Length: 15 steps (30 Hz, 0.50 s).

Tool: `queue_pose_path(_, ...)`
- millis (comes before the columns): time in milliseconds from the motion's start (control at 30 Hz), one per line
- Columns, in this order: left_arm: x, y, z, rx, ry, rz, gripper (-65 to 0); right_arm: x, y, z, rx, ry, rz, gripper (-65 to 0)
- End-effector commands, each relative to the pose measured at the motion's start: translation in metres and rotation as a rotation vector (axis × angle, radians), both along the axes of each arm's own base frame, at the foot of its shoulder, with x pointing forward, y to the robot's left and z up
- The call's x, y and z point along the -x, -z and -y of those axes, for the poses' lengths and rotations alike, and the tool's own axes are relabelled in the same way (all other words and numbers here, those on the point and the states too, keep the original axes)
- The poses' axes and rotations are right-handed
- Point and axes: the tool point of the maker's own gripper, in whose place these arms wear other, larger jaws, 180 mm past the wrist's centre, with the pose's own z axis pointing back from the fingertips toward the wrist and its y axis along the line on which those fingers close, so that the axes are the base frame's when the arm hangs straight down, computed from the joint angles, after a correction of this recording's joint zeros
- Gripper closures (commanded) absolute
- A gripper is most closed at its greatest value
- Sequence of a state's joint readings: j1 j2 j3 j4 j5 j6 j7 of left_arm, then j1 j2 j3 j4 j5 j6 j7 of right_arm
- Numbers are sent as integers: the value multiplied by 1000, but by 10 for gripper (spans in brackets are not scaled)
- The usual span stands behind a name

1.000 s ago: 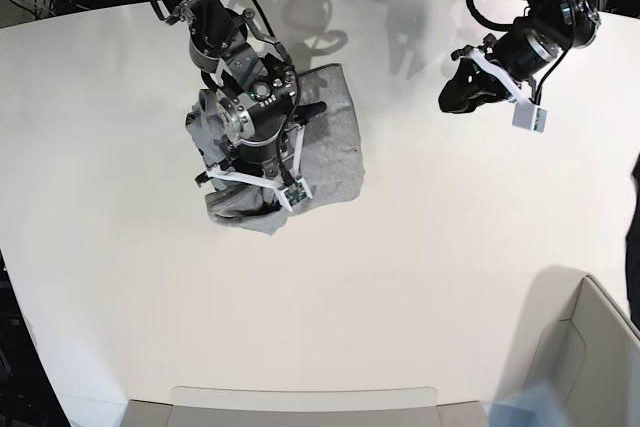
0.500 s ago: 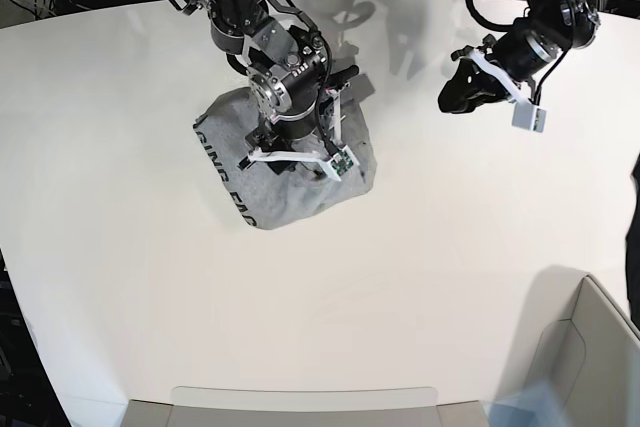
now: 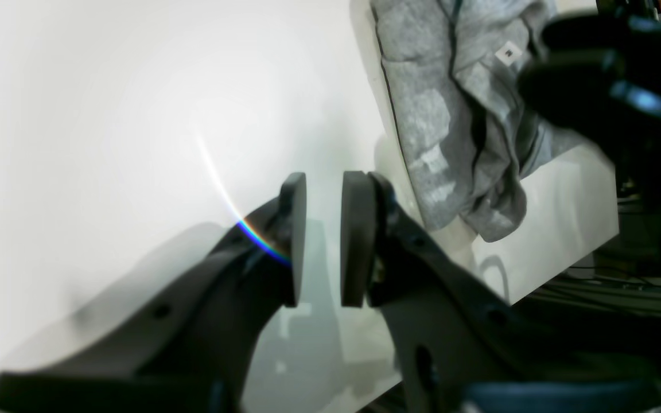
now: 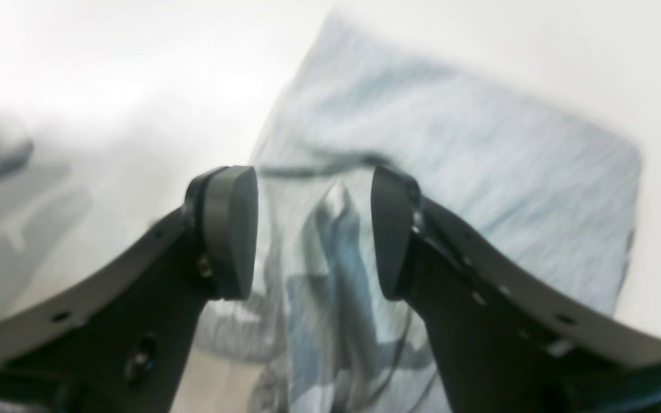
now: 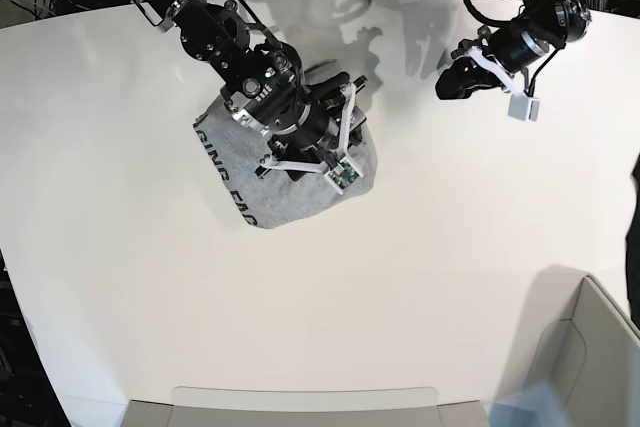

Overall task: Fold the T-shirt properly
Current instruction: 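Fold the strip end held by the right gripper over onto the bundle, then grasp the folded bundle with both grippers and flatten it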

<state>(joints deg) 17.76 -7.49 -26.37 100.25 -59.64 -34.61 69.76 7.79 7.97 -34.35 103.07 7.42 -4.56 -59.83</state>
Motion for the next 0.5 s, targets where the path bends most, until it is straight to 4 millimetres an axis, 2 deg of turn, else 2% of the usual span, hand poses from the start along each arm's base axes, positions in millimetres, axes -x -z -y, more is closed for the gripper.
queue_pose_path(0,-6,-10,-3,3,-6,43,-108,-11,-19,-11,-55,-8,56,-316)
queue_pose_path(133,-7,-12,-1,8,-4,50,-108,-33,-39,3,-90,62,101,-316)
queue_pose_path(233,-9,-21,2,-6,10,82,-108,-56,-55,38,-120,186,137,-301)
queue_pose_path(333,-23,-43,6,-30,26,162,-83,-67,-56,80,-124,284,133,-205)
queue_pose_path(400,-34,-58,11,-36,40,215,-31,-69,-54,107,-139,333,109,-120)
queue_pose_path(433,-38,-62,18,-33,64,232,-1,-69,-52,118,-150,359,96,-83)
queue_pose_path(467,-42,-65,27,-25,91,244,0,-69,-51,130,-165,385,82,-48)
